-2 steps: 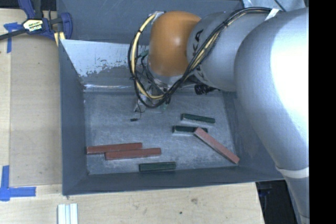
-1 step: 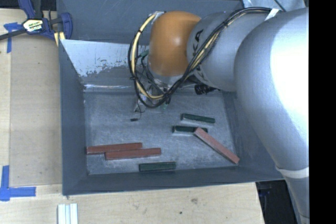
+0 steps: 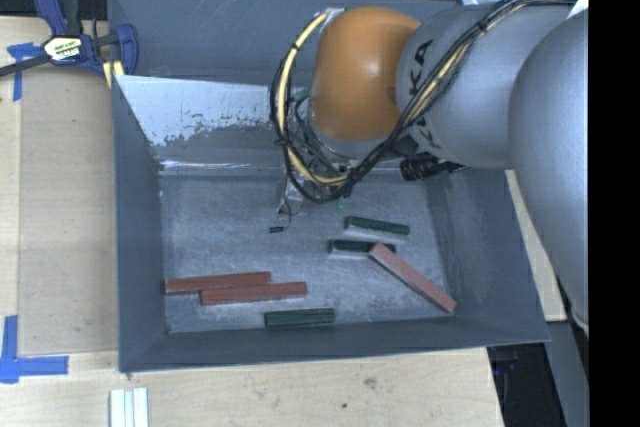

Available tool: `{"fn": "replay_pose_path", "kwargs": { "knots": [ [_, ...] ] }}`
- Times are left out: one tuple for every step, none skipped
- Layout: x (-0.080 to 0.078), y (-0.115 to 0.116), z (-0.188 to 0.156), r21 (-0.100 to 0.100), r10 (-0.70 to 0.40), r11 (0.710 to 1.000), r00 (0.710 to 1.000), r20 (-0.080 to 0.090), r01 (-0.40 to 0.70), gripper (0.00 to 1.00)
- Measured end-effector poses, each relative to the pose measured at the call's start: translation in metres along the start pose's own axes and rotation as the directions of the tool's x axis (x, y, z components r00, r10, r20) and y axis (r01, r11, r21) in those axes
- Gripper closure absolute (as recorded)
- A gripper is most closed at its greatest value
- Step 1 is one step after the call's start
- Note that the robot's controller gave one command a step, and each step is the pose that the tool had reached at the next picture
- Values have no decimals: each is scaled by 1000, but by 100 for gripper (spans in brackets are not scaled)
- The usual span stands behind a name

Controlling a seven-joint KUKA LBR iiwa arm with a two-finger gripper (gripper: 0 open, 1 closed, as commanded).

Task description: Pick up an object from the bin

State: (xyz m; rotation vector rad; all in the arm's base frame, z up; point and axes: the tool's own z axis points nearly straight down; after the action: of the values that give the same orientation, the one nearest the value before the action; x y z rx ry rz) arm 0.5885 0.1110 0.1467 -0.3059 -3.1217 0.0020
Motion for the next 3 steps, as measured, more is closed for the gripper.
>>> {"fn": "replay_pose_path", "kwargs": {
  "knots": [
    [-9, -7, -93, -4, 9, 1000, 1000, 12, -9, 0],
    [-8, -7, -90, -3, 10, 1000, 1000, 7, -10, 0],
    [-4, -20, -73, -8, 56, 998, 998, 15, -56, 0]
  ]
}}
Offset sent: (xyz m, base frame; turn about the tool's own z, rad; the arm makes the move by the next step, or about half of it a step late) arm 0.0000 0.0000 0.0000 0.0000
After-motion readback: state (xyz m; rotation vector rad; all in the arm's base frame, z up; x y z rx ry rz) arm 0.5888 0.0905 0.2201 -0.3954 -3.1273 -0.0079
